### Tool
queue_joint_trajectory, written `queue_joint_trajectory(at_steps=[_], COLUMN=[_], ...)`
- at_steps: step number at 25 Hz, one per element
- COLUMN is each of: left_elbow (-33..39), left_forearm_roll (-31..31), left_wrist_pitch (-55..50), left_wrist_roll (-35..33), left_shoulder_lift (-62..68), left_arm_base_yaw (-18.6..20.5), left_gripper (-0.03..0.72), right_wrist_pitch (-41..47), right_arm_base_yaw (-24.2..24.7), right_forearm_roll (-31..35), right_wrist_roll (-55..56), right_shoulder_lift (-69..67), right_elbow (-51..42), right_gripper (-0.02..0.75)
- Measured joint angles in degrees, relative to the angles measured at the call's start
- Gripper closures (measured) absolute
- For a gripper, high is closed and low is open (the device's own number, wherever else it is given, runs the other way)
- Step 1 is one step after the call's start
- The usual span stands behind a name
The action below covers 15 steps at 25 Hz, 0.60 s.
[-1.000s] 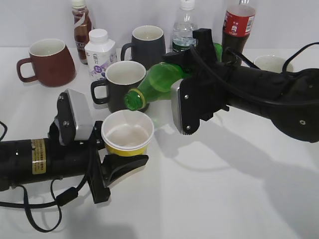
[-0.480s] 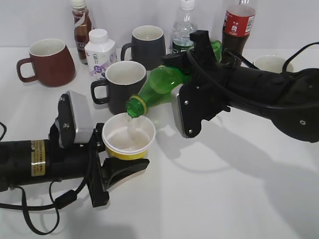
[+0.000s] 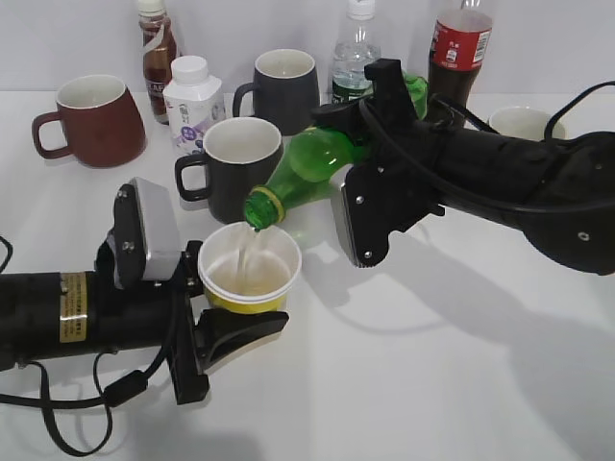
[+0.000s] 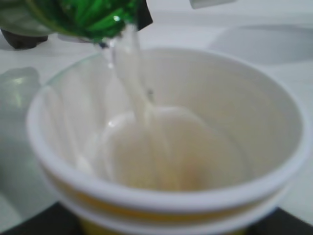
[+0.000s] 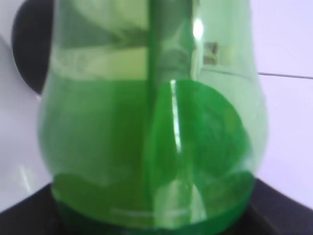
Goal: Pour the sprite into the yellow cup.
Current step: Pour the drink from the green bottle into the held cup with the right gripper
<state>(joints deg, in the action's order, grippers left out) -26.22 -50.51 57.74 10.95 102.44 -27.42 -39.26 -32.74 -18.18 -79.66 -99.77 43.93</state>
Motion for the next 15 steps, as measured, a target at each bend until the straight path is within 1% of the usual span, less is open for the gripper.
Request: queue_joint_trajectory(at_steps=[15], left_elbow=[0.0], left_forearm_roll=[-0.1], left_wrist_pitch=[-0.3], left_wrist_roll=[0.1], left_shoulder_lift=[0.0], left_arm_base_yaw=[0.0], left_gripper=[0.279], right_wrist_pitch=[0.0], right_arm_base_yaw=[0.0], right_forearm_roll=[0.0], right_wrist_roll=[-1.4], right_shoulder_lift=[0.0], right_elbow=[0.0], right_gripper=[0.320])
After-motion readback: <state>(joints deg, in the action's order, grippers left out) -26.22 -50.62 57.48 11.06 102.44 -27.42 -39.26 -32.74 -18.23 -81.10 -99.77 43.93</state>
